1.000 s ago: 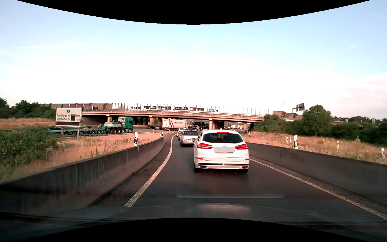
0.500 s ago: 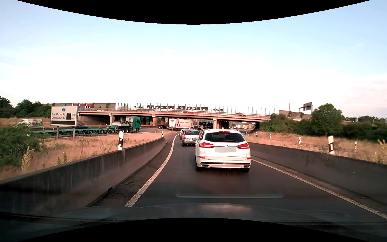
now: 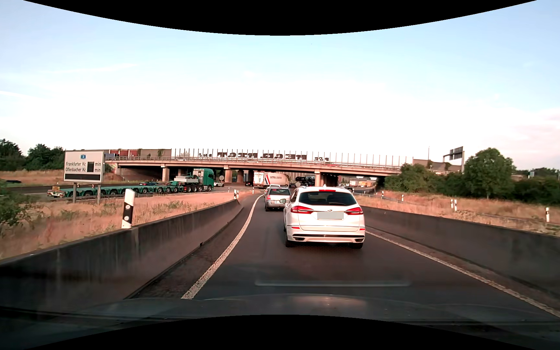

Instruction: Follow the waypoints while adhering to traffic rules and regulations

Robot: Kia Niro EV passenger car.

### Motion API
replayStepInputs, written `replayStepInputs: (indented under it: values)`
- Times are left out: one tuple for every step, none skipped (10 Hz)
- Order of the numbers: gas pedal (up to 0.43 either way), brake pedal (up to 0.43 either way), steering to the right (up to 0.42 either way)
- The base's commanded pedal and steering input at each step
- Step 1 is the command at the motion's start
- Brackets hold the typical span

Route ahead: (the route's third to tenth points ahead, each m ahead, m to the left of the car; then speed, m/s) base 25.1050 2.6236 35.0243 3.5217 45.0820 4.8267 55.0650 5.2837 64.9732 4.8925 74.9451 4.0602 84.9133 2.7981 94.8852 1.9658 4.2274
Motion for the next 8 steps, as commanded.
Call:
replayStepInputs:
  values:
    - [0.0,0.049,-0.046]
    - [0.0,0.055,-0.048]
    - [0.0,0.055,-0.048]
    - [0.0,0.055,-0.049]
    - [0.0,0.055,-0.051]
    - [0.0,0.055,-0.051]
    - [0.0,0.055,-0.051]
    - [0.0,0.055,-0.051]
